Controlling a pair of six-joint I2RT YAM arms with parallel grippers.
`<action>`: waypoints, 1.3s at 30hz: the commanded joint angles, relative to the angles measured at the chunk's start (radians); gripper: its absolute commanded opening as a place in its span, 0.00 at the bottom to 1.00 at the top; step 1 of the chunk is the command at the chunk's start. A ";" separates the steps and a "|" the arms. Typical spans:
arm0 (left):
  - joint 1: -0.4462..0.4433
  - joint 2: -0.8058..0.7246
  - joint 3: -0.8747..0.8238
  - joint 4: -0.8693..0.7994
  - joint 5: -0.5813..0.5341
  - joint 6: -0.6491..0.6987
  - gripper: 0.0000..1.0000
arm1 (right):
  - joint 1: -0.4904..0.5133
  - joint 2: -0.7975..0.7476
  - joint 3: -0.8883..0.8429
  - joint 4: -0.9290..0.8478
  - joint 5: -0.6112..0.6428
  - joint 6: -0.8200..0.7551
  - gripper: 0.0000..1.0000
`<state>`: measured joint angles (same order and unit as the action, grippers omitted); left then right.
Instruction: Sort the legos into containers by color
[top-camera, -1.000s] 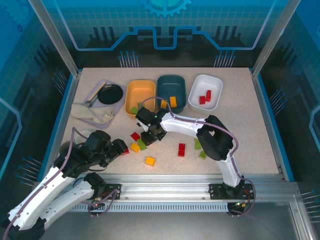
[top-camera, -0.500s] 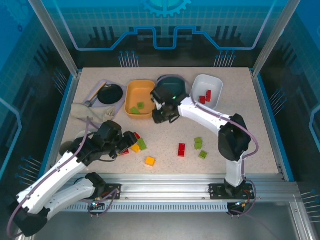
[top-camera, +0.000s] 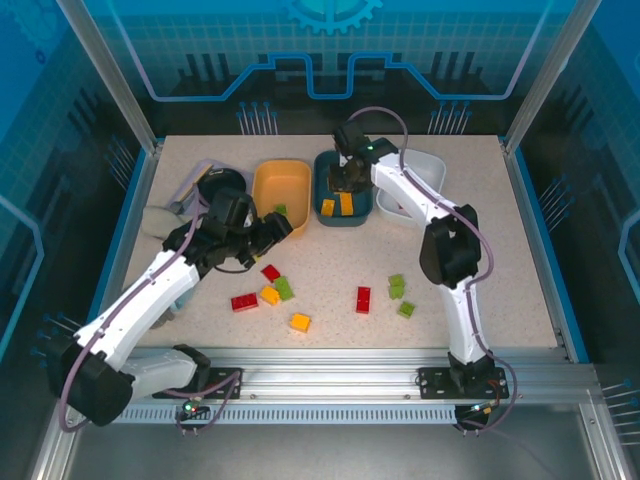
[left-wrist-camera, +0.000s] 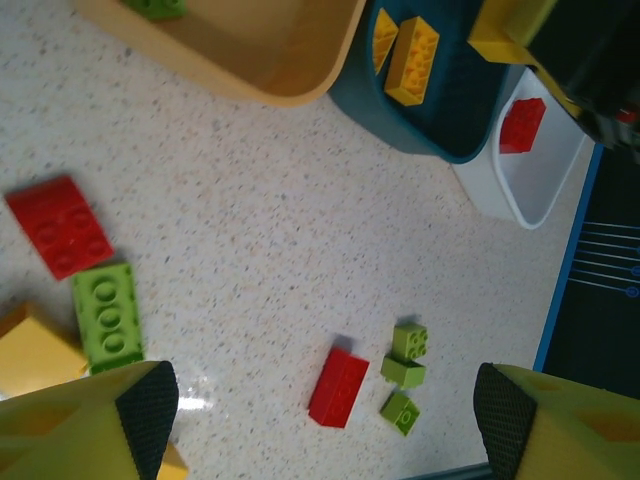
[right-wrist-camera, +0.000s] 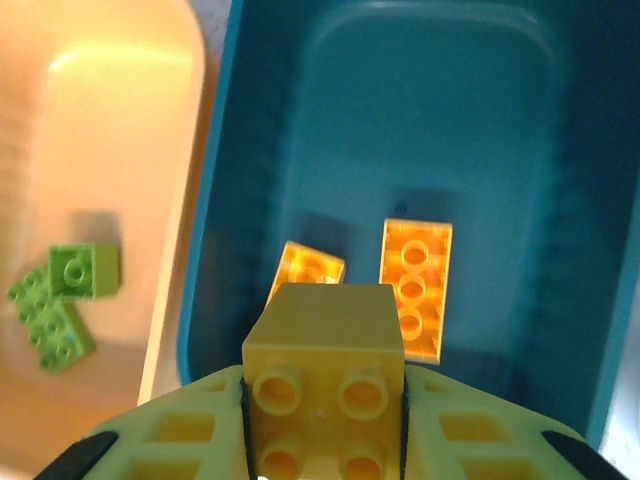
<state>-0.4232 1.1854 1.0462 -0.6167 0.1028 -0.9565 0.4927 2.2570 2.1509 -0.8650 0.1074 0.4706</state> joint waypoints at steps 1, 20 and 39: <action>0.016 0.038 0.052 0.028 0.041 0.060 0.82 | -0.009 0.123 0.150 -0.029 -0.063 -0.017 0.29; 0.032 0.077 0.079 0.013 0.017 0.058 0.81 | -0.037 0.309 0.407 -0.120 -0.128 -0.010 0.58; -0.024 0.037 0.051 -0.011 0.182 0.208 0.82 | 0.053 -0.451 -0.350 -0.124 0.043 0.147 0.63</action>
<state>-0.4160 1.2461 1.0969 -0.6235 0.2016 -0.8265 0.5190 1.8725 1.9690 -0.9504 0.1177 0.5316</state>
